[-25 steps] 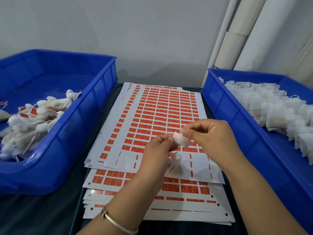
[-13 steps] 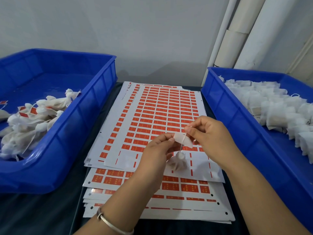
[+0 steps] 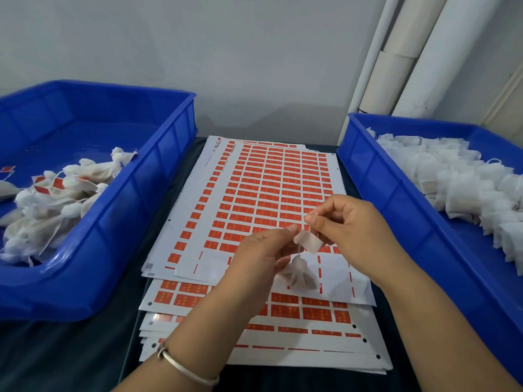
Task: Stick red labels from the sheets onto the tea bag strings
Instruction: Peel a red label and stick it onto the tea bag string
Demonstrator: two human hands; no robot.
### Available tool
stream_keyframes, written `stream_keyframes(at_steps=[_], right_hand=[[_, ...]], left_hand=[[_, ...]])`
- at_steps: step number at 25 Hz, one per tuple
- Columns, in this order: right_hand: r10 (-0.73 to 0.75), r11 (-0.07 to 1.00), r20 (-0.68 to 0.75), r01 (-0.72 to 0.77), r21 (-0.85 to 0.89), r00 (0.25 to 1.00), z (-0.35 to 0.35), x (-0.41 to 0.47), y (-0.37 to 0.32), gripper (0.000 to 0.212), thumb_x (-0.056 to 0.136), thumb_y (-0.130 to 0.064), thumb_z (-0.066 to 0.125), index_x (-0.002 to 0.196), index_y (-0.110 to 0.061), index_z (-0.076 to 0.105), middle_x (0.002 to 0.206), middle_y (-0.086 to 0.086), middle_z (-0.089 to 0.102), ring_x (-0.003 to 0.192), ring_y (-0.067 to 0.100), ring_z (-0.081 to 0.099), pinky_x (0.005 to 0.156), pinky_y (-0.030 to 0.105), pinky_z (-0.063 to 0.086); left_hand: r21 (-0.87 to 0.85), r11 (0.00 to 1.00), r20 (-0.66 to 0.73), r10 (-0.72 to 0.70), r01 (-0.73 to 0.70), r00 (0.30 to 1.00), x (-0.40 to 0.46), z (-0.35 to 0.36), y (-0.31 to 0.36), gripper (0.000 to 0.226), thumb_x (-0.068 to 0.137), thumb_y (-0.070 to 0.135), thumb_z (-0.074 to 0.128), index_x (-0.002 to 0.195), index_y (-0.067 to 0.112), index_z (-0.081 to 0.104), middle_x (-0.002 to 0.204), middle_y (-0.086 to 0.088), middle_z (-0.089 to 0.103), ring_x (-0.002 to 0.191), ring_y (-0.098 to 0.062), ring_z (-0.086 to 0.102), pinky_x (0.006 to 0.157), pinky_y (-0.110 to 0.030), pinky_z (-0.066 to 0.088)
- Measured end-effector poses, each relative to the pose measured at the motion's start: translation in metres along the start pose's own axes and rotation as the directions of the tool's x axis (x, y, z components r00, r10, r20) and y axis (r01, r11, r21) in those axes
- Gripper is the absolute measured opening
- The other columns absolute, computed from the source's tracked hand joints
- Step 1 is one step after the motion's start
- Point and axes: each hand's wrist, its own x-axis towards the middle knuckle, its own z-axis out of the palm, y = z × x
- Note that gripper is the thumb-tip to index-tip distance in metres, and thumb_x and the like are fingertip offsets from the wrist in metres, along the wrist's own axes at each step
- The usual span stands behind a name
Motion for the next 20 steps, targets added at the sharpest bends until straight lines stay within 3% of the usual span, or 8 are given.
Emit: stream_keyframes(at_steps=[4, 9, 16, 18, 20], right_hand=[[-0.004, 0.999, 0.013, 0.003, 0.032, 1.000, -0.0030, -0.0009, -0.0043, 0.016, 0.083, -0.027, 0.068, 0.070, -0.033, 0.062, 0.070, -0.024, 0.066, 0.071, -0.008, 0.064, 0.057, 0.008, 0.046], [-0.025, 0.999, 0.041, 0.024, 0.034, 0.999, -0.0044, -0.0015, -0.0064, 0.017, 0.082, -0.027, 0.068, 0.068, -0.034, 0.062, 0.074, -0.032, 0.064, 0.073, -0.010, 0.063, 0.058, 0.007, 0.046], [-0.032, 0.997, 0.035, 0.030, 0.066, 0.999, -0.0040, -0.0018, -0.0085, 0.012, 0.082, -0.028, 0.068, 0.072, -0.033, 0.063, 0.073, -0.026, 0.066, 0.070, -0.004, 0.065, 0.054, 0.007, 0.048], [-0.011, 0.996, 0.080, 0.003, 0.091, 0.997, -0.0042, -0.0049, -0.0088, 0.010, 0.079, -0.030, 0.071, 0.081, -0.035, 0.062, 0.075, -0.022, 0.068, 0.068, -0.001, 0.067, 0.057, 0.011, 0.052], [0.025, 0.996, 0.124, -0.035, 0.084, 0.992, -0.0029, -0.0082, -0.0079, 0.027, 0.073, -0.030, 0.077, 0.093, -0.037, 0.060, 0.079, -0.017, 0.071, 0.073, 0.001, 0.069, 0.068, 0.019, 0.055]], left_hand=[[0.003, 1.000, 0.143, 0.026, -0.027, 0.989, 0.0009, -0.0086, -0.0068, 0.015, 0.084, 0.028, 0.065, 0.078, 0.018, 0.075, 0.092, 0.000, 0.073, 0.096, -0.019, 0.065, 0.086, -0.034, 0.047], [0.000, 1.000, 0.189, 0.017, -0.017, 0.982, 0.0017, -0.0091, -0.0057, 0.015, 0.067, 0.034, 0.069, 0.072, 0.022, 0.077, 0.085, 0.002, 0.073, 0.093, -0.016, 0.065, 0.082, -0.031, 0.047], [0.001, 0.996, 0.142, 0.085, -0.086, 0.986, 0.0015, -0.0091, -0.0055, 0.019, 0.065, 0.036, 0.067, 0.072, 0.022, 0.077, 0.083, 0.001, 0.073, 0.091, -0.018, 0.064, 0.087, -0.035, 0.048], [0.034, 0.990, 0.093, 0.132, -0.136, 0.987, 0.0017, -0.0091, -0.0059, 0.016, 0.071, 0.035, 0.066, 0.074, 0.023, 0.076, 0.082, 0.002, 0.072, 0.091, -0.020, 0.064, 0.086, -0.034, 0.049], [0.066, 0.983, 0.054, 0.166, -0.169, 0.985, 0.0028, -0.0094, -0.0051, 0.013, 0.081, 0.027, 0.064, 0.074, 0.024, 0.075, 0.082, 0.005, 0.072, 0.091, -0.017, 0.064, 0.082, -0.029, 0.047]])
